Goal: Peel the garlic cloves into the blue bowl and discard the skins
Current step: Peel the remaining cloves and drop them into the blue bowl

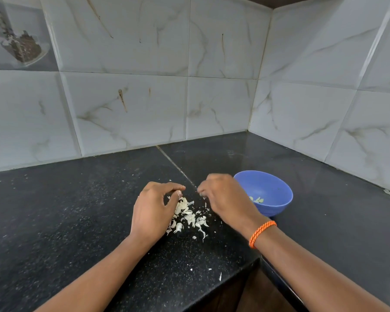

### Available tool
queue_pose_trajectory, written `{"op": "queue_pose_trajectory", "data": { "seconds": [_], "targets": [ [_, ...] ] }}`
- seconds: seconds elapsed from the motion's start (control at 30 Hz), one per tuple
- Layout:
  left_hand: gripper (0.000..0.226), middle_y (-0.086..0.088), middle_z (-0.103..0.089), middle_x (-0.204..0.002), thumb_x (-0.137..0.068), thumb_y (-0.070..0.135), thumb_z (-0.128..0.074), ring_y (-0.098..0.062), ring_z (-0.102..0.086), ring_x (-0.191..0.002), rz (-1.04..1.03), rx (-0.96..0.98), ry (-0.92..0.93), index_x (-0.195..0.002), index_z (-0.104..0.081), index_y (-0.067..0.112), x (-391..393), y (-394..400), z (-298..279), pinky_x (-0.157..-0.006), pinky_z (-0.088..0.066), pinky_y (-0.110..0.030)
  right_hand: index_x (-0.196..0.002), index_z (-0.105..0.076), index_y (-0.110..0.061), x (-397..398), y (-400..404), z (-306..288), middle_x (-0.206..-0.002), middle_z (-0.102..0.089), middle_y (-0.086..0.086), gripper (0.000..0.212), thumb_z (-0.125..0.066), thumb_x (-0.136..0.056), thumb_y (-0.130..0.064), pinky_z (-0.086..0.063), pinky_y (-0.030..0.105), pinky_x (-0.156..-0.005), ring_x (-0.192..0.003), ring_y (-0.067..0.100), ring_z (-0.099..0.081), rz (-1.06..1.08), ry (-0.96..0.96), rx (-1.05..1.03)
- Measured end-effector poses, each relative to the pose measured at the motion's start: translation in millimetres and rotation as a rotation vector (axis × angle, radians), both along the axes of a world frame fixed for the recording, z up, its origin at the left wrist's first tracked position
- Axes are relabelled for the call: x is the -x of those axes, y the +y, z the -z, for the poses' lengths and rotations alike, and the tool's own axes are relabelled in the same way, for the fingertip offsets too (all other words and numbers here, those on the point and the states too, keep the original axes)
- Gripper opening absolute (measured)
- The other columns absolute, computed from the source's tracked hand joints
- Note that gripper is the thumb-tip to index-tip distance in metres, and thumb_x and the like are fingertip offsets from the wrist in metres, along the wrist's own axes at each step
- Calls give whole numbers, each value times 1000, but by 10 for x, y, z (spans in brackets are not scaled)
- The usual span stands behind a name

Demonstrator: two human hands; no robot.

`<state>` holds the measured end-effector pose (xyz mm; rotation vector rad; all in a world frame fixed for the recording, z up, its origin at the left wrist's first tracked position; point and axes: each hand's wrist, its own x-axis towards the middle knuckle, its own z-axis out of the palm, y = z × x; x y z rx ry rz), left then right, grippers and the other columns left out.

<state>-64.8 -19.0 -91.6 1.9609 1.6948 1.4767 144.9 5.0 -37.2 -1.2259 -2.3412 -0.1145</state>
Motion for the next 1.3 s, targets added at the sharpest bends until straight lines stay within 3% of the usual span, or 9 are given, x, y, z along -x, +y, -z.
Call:
{"op": "queue_pose_trajectory", "data": {
  "seconds": [0.07, 0.13, 0.23, 0.4, 0.53, 0.67, 0.87, 1.0, 1.3],
  "targets": [
    [17, 23, -75, -108, -102, 34, -71, 5, -59, -111, 0, 2, -6, -111, -81, 45, 7, 16, 12, -86, -54, -30, -92, -78, -15, -41, 51, -84, -86, -62, 0, 23, -63, -99, 0, -44, 37, -62, -75, 21, -57, 44, 97, -52],
    [17, 23, -76, -108, -102, 33, -71, 6, -58, -112, 3, 8, -2, -111, -80, 45, 1, 21, 21, -87, -55, -31, -88, -71, -15, 36, -13, 19, -89, -60, 0, 24, -60, -95, 5, -43, 38, -66, -82, 23, -57, 58, 3, -13],
    [18, 24, -75, -108, -101, 32, -72, 9, -55, -113, 8, 22, 12, -111, -80, 45, -10, 11, 7, -87, -53, -28, -102, -76, -15, 165, -140, 196, -100, -63, 2, 27, -59, -94, 5, -41, 33, -71, -96, 24, -60, 4, -157, 92],
    [18, 25, -74, -107, -101, 32, -72, 13, -53, -112, 5, 35, 26, -112, -81, 43, -24, -1, -13, -82, -47, -19, -98, -78, -13, 70, 65, -50, -90, -61, 1, 25, -61, -95, 6, -42, 34, -67, -85, 22, -55, 66, 37, -80],
    [22, 30, -73, -104, -100, 24, -74, 7, -53, -118, 20, 45, 70, -111, -80, 42, -21, -21, -10, -89, -48, -19, -107, -75, -14, 232, -98, 258, -102, -62, 3, 28, -59, -94, 5, -50, 39, -77, -101, 25, -60, -35, -160, 42],
    [24, 35, -67, -98, -86, 32, -89, 10, -47, -120, 75, 50, 135, -103, -78, 45, -29, -62, -46, -86, -39, -10, -92, -84, -26, 96, 1, 174, -85, -73, -8, 19, -74, -95, -11, -53, 33, -70, -77, 12, -67, 12, 236, 60],
    [22, 35, -64, -92, -78, 46, -93, 10, -52, -115, 90, -27, 141, -93, -77, 44, -64, -117, -88, -82, -37, -10, -105, -86, -30, 27, -304, 259, -84, -79, -16, 17, -79, -96, -17, -56, 25, -60, -54, 11, -69, -45, 594, 197],
    [16, 31, -66, -92, -82, 47, -90, 7, -55, -111, 92, -45, 165, -93, -79, 43, -81, -123, -78, -81, -41, -14, -129, -77, -36, 4, -297, 308, -87, -79, -25, 37, -78, -97, -17, -56, 22, -61, -46, 14, -62, -60, 653, 235],
    [7, 31, -72, -88, -91, 36, -86, 0, -64, -95, 25, -70, 91, -93, -82, 41, -99, -114, -40, -76, -56, -35, -128, -78, -24, 72, -262, 433, -101, -78, -14, 29, -76, -100, -18, -59, 20, -74, -75, 8, -74, -102, 639, 121]
  ]
}}
